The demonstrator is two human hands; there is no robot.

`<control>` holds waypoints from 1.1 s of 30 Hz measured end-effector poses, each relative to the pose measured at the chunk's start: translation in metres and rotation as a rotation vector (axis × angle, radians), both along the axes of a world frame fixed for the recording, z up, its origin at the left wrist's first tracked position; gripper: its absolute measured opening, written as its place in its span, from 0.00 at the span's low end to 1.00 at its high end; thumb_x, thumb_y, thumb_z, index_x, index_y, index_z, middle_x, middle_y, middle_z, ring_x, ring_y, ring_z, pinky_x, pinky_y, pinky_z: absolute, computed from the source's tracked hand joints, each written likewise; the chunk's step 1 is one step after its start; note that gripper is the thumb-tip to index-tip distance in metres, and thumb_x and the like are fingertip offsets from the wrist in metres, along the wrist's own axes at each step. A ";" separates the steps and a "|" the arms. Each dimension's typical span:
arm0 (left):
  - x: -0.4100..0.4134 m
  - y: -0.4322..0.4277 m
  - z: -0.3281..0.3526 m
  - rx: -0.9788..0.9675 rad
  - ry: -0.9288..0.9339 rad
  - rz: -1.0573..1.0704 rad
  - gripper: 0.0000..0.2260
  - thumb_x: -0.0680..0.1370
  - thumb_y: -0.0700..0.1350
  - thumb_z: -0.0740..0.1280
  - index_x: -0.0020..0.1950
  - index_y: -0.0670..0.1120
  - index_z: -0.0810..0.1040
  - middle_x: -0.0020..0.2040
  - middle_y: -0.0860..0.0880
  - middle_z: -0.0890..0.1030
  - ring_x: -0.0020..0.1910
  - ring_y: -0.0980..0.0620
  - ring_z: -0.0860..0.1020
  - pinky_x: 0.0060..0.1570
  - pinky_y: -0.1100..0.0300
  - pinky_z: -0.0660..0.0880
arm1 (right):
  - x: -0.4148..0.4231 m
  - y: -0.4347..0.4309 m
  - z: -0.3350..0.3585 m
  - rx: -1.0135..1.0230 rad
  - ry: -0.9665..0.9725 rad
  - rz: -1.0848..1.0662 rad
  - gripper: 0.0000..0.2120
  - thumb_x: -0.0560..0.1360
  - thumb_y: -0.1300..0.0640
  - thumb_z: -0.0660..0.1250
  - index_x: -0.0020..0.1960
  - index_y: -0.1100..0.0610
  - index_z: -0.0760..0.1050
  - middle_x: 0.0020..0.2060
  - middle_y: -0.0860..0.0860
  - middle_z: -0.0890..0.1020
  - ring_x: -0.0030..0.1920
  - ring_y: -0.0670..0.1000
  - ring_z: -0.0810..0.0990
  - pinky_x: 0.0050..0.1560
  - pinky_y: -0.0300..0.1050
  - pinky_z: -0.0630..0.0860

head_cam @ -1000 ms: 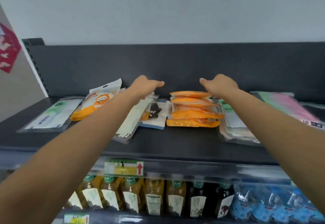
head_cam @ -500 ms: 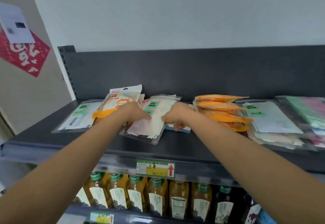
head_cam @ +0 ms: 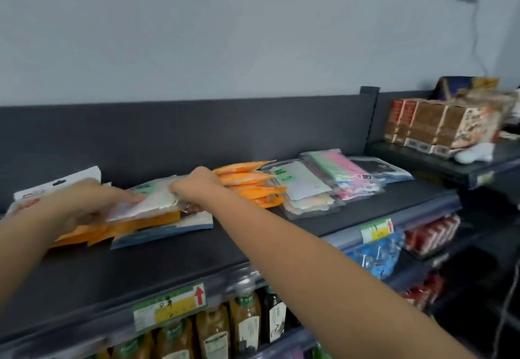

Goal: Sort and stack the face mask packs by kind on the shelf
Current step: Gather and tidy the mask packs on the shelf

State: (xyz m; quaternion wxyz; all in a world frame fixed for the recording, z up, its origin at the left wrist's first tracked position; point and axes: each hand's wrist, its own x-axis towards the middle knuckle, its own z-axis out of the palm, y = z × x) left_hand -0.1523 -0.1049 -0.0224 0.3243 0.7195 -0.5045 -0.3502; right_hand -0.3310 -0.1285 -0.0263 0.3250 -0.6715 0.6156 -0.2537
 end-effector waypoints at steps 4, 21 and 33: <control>-0.009 0.006 0.023 -0.132 -0.006 -0.038 0.28 0.68 0.53 0.77 0.59 0.35 0.76 0.54 0.40 0.78 0.50 0.41 0.76 0.49 0.48 0.74 | -0.010 0.011 0.020 -0.134 -0.150 -0.118 0.10 0.73 0.54 0.65 0.38 0.60 0.71 0.42 0.59 0.82 0.42 0.59 0.81 0.40 0.48 0.78; -0.240 -0.017 0.051 -0.341 0.183 -0.356 0.10 0.74 0.42 0.72 0.52 0.38 0.79 0.38 0.49 0.77 0.35 0.56 0.73 0.30 0.63 0.66 | -0.238 0.019 0.061 -0.476 -0.303 -0.469 0.24 0.73 0.61 0.69 0.62 0.76 0.70 0.54 0.71 0.78 0.37 0.54 0.71 0.37 0.49 0.70; -0.310 -0.054 0.008 -0.334 0.066 -0.106 0.26 0.74 0.47 0.73 0.70 0.43 0.71 0.67 0.47 0.74 0.65 0.48 0.73 0.61 0.54 0.73 | -0.313 -0.071 -0.016 -0.238 -0.039 -0.334 0.21 0.74 0.52 0.68 0.63 0.61 0.73 0.58 0.58 0.78 0.52 0.58 0.79 0.49 0.46 0.74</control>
